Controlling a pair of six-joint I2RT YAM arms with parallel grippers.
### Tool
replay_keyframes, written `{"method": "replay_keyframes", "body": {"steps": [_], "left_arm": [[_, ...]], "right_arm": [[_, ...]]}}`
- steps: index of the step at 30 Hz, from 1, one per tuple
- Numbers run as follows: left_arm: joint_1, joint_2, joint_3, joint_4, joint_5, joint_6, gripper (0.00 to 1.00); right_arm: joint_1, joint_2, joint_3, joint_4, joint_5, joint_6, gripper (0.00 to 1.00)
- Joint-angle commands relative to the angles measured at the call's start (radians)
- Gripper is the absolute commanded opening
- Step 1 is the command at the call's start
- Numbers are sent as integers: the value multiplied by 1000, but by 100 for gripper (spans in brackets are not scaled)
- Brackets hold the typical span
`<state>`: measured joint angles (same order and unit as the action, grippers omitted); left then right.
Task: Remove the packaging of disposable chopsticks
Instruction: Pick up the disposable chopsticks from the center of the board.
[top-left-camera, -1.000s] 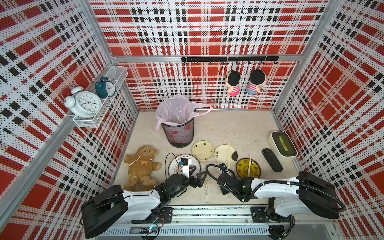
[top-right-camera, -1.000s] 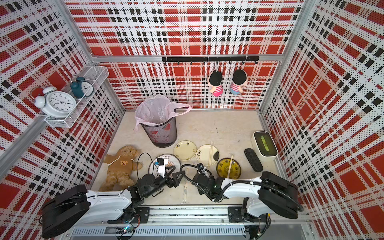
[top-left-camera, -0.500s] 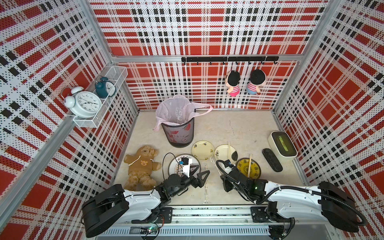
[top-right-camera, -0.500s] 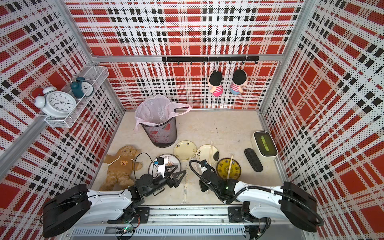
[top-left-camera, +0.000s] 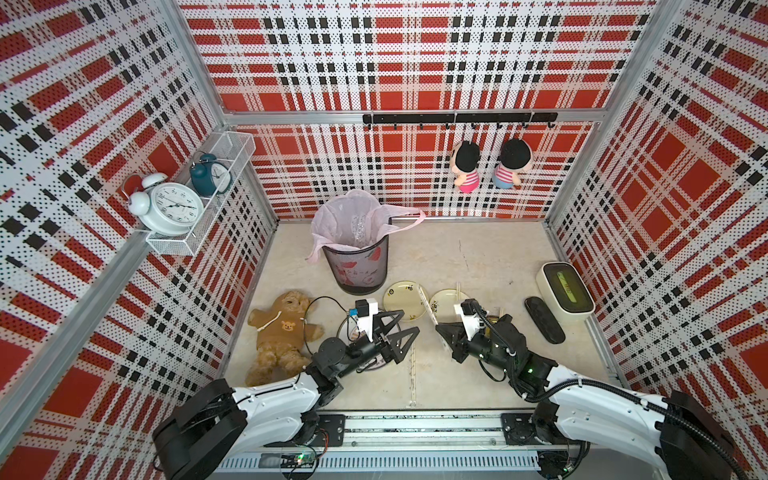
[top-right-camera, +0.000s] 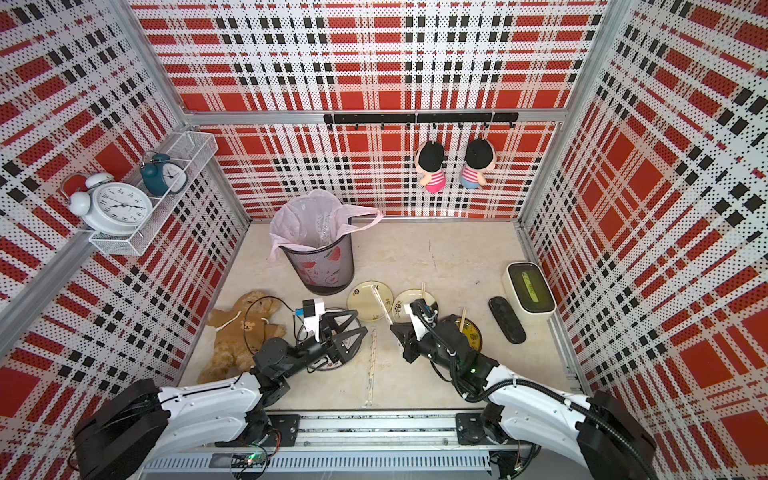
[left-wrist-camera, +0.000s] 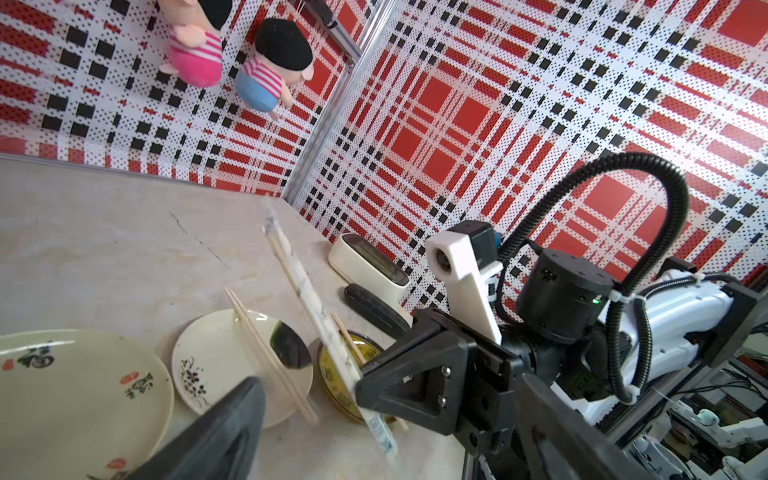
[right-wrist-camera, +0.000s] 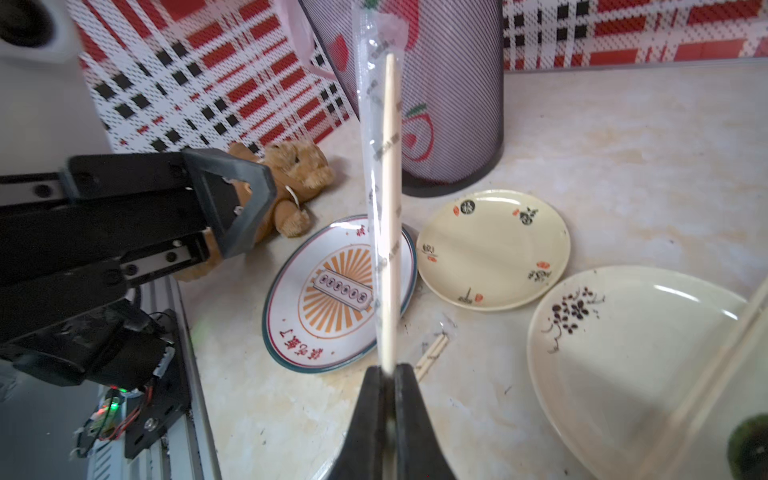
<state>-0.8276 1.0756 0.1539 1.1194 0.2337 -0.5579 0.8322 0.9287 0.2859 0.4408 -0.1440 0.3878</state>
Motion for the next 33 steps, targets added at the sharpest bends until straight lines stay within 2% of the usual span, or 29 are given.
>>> {"method": "replay_keyframes", "body": {"steps": [1, 5, 9, 15, 18, 21, 25, 30, 31, 33], "left_arm": [[-4, 15, 38, 78, 74, 48, 92], [-34, 18, 60, 134, 67, 102, 88], [-83, 28, 96, 134, 45, 163, 74], [-116, 95, 146, 138, 13, 181, 67], [-122, 120, 161, 161, 27, 178, 60], [-127, 135, 175, 166, 27, 176, 49], [-131, 153, 180, 187, 29, 167, 26], [-136, 173, 189, 205, 36, 153, 4], [-136, 175, 192, 204, 38, 152, 0], [-139, 179, 196, 206, 42, 151, 0]], "right_arm": [[-8, -34, -26, 176, -164, -55, 0], [-8, -51, -45, 255, -268, -69, 0], [-8, -52, -55, 293, -336, -84, 0], [-9, -63, -77, 345, -385, -91, 0], [-8, -71, -80, 339, -389, -97, 0], [-8, -84, -90, 337, -394, -107, 0], [-8, -100, -104, 338, -394, -117, 0], [-8, -92, -100, 329, -396, -127, 0], [-8, -89, -99, 329, -396, -128, 0], [-8, -85, -93, 328, -393, -130, 0]]}}
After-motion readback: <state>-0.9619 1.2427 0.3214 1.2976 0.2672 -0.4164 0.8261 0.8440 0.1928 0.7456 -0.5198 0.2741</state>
